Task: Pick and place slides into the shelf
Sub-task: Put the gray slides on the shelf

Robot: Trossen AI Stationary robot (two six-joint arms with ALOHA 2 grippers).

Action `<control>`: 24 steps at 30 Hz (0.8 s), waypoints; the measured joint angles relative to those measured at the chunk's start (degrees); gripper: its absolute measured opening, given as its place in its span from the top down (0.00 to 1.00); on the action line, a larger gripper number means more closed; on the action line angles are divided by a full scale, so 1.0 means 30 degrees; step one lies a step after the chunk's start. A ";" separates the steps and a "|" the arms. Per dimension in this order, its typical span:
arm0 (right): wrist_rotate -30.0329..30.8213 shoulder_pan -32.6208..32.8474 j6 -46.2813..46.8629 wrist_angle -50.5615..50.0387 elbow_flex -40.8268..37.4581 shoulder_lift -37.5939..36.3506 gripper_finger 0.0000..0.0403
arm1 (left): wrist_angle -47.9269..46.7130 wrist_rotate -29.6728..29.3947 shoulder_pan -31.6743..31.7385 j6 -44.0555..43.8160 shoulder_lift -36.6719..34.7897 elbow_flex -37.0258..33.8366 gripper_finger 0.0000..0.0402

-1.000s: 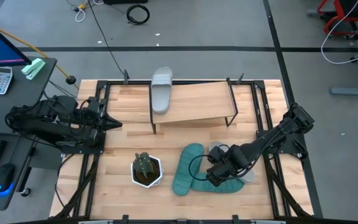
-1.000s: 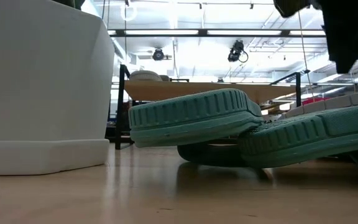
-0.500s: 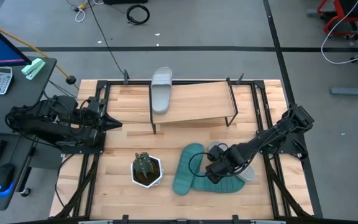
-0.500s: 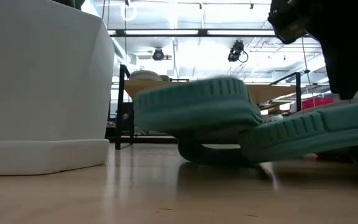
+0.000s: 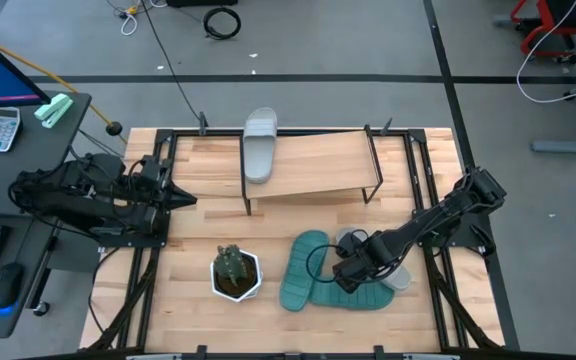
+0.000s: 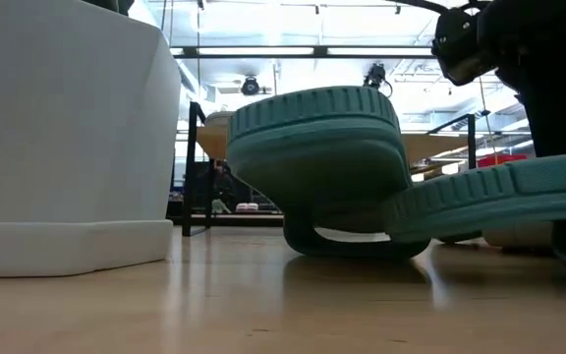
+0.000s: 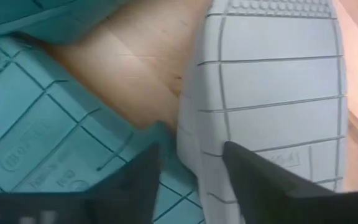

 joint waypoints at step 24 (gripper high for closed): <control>-0.0823 0.0048 -0.1225 0.0255 0.2365 -0.2219 0.99 | -0.0015 -0.0007 0.0000 0.0124 0.0007 0.0015 0.97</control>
